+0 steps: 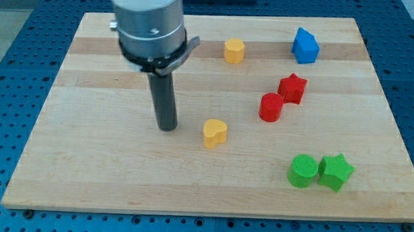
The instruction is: Slide the yellow heart to the green star
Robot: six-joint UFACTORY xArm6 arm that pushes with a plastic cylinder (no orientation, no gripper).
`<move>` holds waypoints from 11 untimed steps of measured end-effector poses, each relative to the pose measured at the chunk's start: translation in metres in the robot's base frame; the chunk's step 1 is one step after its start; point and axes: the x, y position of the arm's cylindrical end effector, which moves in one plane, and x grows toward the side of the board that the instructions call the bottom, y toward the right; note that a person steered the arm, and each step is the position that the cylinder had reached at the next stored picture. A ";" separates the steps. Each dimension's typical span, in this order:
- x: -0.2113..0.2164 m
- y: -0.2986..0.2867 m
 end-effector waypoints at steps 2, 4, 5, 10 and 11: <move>0.015 0.099; 0.015 0.169; 0.011 0.132; -0.006 0.195; 0.001 0.200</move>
